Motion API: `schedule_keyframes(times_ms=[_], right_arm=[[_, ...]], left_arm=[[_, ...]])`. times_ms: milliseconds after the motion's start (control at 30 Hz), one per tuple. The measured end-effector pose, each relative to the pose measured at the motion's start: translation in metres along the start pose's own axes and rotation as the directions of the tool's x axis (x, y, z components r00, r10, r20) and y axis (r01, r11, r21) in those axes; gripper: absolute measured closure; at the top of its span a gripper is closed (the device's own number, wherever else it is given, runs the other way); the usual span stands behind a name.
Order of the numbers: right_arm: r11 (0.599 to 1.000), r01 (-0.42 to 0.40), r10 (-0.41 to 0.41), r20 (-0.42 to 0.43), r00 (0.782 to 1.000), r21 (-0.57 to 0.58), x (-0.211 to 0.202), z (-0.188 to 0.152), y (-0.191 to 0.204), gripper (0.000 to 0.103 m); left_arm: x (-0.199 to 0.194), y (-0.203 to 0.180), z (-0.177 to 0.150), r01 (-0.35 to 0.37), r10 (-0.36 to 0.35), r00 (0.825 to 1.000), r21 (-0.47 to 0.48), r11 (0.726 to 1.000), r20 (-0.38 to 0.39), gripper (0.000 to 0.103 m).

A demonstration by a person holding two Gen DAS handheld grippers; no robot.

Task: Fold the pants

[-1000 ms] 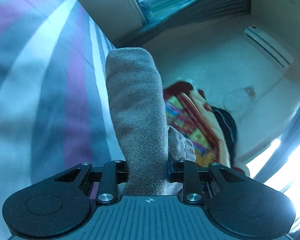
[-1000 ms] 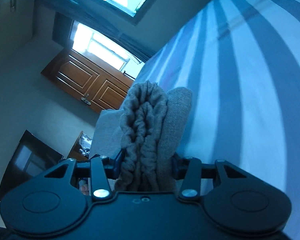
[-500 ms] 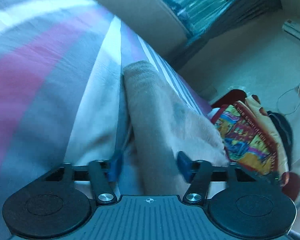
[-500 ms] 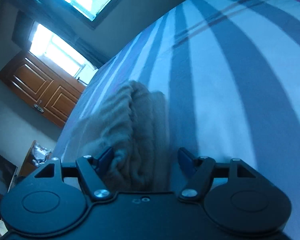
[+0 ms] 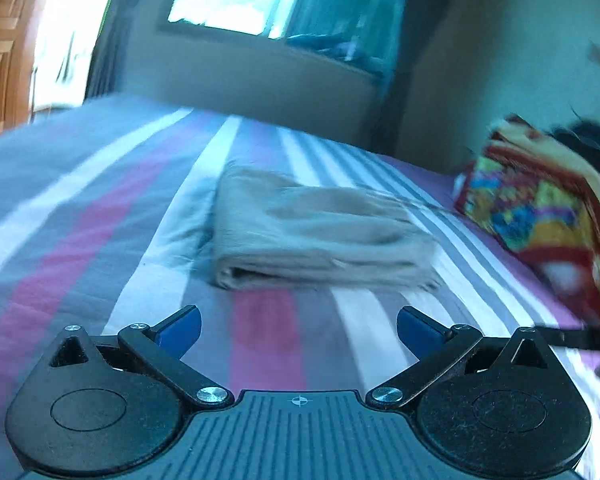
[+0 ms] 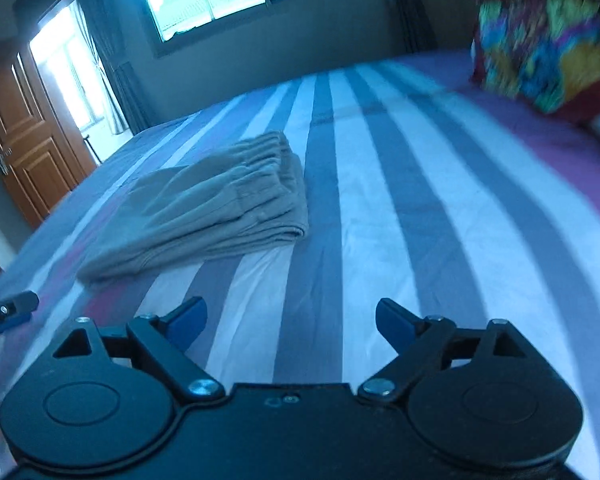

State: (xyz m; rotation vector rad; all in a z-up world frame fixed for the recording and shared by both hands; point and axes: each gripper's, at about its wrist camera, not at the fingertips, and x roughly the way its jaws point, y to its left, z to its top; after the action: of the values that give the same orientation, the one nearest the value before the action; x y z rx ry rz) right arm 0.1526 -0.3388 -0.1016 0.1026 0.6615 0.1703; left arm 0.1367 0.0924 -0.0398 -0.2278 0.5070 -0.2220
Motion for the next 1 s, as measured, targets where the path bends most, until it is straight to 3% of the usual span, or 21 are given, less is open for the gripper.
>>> schedule_keyframes(times_ms=[200,400,600,1000], right_arm=[[0.997,0.016,-0.012,0.055,0.998,-0.073,-0.061,-0.027,0.035,0.012],[0.989,0.062,-0.041,0.157,0.987,-0.133,-0.106,-0.057,0.068,0.011],[0.986,0.067,-0.041,0.171,0.984,-0.150,-0.121,-0.069,0.079,0.011],[0.984,0.088,-0.056,0.201,0.978,-0.154,-0.131,-0.071,0.088,0.011]], left_arm=[[-0.077,-0.027,-0.015,0.017,-0.017,1.000,0.009,1.000,0.011,0.000],[-0.119,-0.038,-0.035,0.014,-0.014,1.000,0.020,1.000,0.023,0.000],[-0.140,-0.044,-0.045,0.028,-0.029,0.998,0.021,0.999,0.058,0.000],[-0.147,-0.043,-0.045,0.036,-0.037,0.997,0.016,0.999,0.072,0.000]])
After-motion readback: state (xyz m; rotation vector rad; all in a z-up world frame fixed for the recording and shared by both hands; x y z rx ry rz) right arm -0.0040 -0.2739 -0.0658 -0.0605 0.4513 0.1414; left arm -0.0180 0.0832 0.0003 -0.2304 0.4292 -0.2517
